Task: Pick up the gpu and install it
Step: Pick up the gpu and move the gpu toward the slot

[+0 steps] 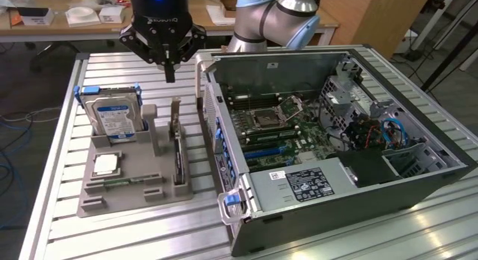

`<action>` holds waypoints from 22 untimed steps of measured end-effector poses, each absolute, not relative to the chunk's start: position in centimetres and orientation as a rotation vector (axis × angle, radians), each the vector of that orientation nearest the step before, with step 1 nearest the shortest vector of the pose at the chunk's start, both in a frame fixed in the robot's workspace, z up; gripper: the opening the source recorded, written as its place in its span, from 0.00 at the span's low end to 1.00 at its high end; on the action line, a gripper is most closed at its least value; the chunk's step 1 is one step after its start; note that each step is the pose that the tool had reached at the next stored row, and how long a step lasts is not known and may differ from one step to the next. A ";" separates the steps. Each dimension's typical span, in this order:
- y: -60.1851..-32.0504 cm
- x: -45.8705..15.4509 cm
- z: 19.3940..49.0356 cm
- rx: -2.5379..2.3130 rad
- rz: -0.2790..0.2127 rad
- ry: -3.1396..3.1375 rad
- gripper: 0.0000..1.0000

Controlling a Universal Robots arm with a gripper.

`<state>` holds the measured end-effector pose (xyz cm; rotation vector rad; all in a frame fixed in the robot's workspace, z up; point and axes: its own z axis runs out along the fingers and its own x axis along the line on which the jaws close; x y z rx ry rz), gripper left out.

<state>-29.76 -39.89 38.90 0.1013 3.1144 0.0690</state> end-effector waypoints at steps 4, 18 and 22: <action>-39.9 -29.8 38.9 0.101 0.069 3.114 0.11; -39.9 -29.8 38.9 0.101 0.069 3.114 0.47; -39.9 -29.8 38.9 0.101 0.069 3.114 0.47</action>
